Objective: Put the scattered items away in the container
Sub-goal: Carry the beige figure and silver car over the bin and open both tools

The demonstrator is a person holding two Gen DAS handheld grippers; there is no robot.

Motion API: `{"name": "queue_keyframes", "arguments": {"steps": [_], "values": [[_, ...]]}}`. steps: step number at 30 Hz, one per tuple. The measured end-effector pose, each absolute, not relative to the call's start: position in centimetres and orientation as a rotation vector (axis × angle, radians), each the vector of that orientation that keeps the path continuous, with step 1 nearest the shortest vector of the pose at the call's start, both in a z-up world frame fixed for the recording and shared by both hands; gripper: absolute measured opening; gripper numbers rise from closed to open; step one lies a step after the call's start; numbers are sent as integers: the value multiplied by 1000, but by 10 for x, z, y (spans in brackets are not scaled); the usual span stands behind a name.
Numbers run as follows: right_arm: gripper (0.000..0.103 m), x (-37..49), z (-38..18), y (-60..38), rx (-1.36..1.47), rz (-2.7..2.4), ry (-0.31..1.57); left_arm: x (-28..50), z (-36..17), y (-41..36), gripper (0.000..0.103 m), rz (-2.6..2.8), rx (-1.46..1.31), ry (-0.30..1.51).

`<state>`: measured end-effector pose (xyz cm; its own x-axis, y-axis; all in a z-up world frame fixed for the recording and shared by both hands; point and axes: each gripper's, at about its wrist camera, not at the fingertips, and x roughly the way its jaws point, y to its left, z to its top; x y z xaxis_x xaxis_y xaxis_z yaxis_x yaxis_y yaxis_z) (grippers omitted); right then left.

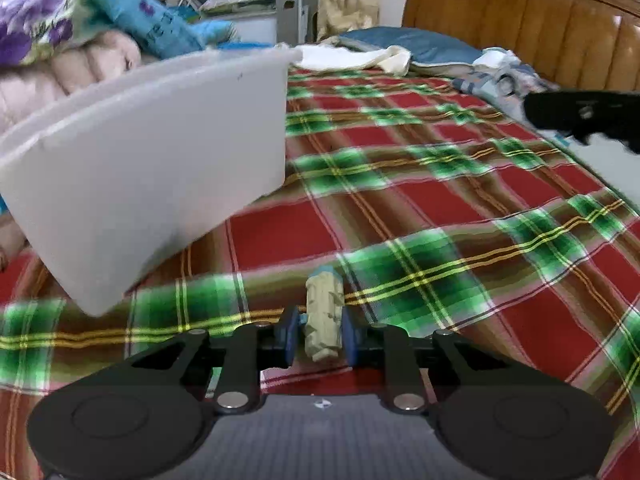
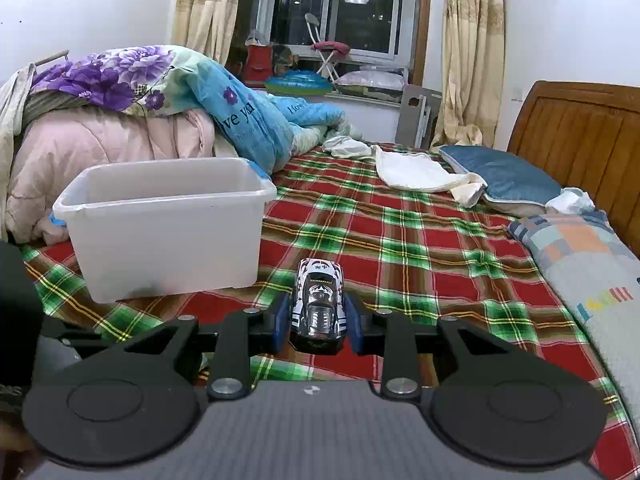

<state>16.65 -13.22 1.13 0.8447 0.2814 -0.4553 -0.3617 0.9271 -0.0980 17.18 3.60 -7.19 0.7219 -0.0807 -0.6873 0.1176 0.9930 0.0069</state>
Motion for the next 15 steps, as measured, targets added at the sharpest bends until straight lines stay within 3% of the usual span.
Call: {"name": "queue_keyframes", "arguments": {"steps": [6, 7, 8, 15], "values": [[33, 164, 13, -123, -183, 358, 437, 159, -60, 43, 25, -123, 53, 722], [33, 163, 14, -121, -190, 361, 432, 157, -55, 45, 16, -121, 53, 709], [33, 162, 15, -119, -198, 364, 426, 158, -51, 45, 14, -117, 56, 695], [33, 158, 26, -104, -209, 383, 390, 147, -11, 57, 14, -115, 54, 595]]}}
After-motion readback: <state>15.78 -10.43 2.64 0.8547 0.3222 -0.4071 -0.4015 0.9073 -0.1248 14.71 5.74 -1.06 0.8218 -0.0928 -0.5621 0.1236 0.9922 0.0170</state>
